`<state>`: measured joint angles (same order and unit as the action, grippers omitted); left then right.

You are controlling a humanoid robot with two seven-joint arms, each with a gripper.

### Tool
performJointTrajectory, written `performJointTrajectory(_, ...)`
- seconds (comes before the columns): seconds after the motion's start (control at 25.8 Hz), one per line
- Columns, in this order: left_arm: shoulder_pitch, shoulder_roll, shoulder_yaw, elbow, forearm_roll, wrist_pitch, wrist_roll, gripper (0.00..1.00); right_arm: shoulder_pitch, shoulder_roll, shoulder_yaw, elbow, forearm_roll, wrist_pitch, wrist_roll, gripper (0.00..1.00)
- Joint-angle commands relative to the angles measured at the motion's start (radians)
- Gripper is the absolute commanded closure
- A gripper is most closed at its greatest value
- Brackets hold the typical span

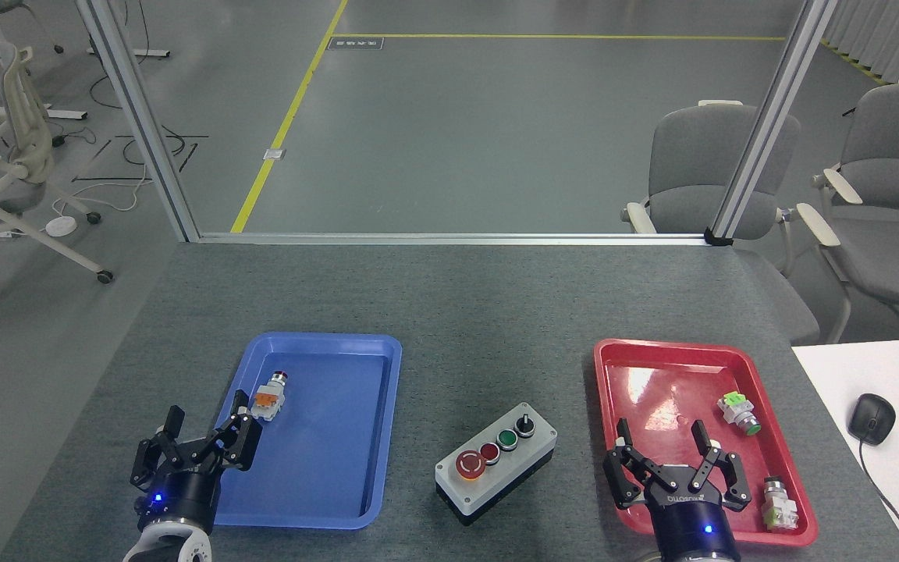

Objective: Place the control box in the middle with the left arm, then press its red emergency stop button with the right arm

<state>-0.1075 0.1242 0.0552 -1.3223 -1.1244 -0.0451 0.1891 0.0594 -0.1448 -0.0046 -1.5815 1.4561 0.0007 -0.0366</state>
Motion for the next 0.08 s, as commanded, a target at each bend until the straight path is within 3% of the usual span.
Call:
performJointTrajectory(0.0,0.0,0.0,0.0,0.0,0.0,0.001,0.0,0.01,-0.006,-0.002,0.0,0.0,-0.002,-0.002,0.0,0.02)
performJointTrajectory(0.04,0.0,0.0,0.0,0.0,0.0,0.001,0.0,0.01,-0.006,-0.002,0.0,0.0,-0.002,-0.002,0.0,0.02)
